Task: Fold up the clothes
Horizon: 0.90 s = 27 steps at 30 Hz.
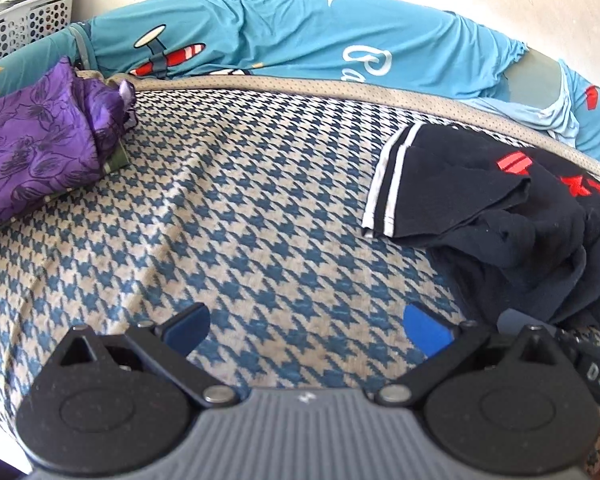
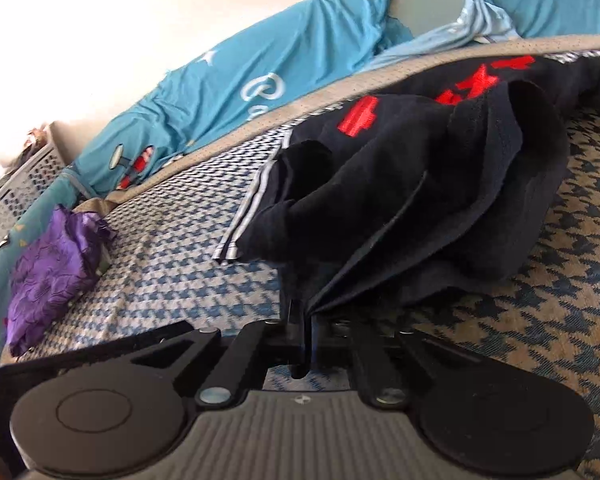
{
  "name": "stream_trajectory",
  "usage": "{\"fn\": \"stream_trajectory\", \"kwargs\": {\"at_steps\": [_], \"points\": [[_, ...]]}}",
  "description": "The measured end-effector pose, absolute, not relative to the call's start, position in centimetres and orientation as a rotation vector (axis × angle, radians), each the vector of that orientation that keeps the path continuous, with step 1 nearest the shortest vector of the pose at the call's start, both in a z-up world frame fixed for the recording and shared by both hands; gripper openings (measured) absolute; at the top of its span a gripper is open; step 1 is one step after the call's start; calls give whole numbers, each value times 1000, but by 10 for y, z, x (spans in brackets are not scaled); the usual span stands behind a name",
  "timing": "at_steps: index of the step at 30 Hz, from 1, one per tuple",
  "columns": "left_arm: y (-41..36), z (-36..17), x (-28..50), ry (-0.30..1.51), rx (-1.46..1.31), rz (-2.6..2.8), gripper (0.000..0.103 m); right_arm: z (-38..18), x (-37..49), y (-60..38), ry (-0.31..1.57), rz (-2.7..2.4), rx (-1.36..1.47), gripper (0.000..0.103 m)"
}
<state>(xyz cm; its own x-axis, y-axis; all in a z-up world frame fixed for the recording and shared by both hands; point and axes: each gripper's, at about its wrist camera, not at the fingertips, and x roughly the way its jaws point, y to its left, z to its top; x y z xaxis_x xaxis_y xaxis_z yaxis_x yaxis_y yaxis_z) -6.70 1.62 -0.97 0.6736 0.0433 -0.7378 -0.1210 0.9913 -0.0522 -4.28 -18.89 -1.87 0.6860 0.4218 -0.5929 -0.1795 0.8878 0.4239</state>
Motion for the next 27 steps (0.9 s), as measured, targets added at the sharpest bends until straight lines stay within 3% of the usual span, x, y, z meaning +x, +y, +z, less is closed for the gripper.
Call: {"fn": "stream_trajectory", "kwargs": {"at_steps": [21,27], "points": [[64,21,-100,709,-31,179,103,-14,-126,-109,729,769,196,6],[61,17,-98,727,-29,167,103,-14,-132,-102,745,794,99,16]]}}
